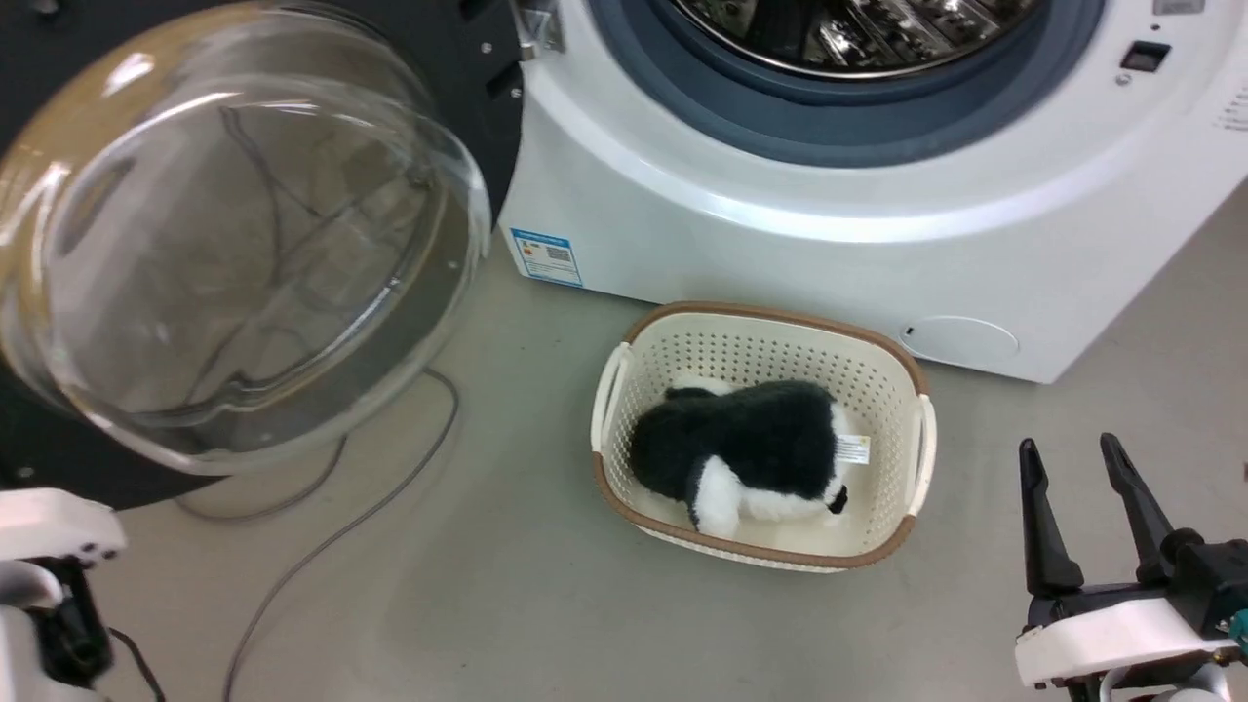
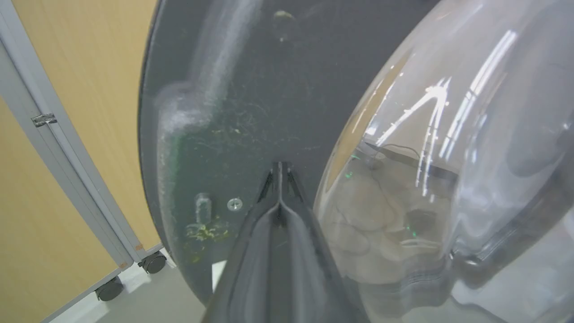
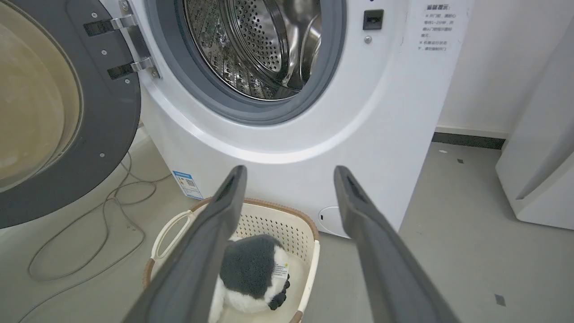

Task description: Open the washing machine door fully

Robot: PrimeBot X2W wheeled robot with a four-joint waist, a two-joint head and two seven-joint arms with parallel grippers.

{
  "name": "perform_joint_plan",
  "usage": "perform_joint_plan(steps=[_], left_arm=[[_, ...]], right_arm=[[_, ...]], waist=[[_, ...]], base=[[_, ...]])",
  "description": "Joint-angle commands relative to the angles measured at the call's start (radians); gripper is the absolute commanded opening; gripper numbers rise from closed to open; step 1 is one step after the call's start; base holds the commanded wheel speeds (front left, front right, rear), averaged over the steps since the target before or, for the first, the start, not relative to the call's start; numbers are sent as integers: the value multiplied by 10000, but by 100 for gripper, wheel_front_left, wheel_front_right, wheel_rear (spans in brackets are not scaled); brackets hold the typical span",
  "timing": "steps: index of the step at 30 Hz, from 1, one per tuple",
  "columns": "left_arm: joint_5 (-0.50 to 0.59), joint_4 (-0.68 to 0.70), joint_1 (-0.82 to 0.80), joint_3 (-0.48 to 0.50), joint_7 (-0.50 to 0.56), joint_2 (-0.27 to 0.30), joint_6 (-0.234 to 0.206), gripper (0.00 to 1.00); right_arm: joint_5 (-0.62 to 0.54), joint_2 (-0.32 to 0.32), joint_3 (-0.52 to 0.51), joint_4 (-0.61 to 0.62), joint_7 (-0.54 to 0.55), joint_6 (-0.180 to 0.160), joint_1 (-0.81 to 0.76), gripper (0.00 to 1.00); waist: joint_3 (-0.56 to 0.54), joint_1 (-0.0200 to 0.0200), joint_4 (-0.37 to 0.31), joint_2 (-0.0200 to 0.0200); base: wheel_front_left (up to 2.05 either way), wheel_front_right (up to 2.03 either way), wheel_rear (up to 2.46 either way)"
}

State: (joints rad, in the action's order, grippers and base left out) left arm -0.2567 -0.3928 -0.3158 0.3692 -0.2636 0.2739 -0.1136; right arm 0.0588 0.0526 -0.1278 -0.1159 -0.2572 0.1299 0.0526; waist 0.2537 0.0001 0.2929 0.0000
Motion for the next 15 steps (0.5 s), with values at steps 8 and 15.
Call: perform_joint_plan(steps=[8,15], left_arm=[[81,-887,-863,940,18,250,442,0],[558,-924,-631,1215,18,36,871,0]], right_arm=[[-140,-24,-33,-35,-45,8,315,100],[47,-24,20,-107,-45,8,205,100]], waist=[[169,-1,-254,0],[-309,-1,-421,0]], base=[[0,0,0],[0,0,0]])
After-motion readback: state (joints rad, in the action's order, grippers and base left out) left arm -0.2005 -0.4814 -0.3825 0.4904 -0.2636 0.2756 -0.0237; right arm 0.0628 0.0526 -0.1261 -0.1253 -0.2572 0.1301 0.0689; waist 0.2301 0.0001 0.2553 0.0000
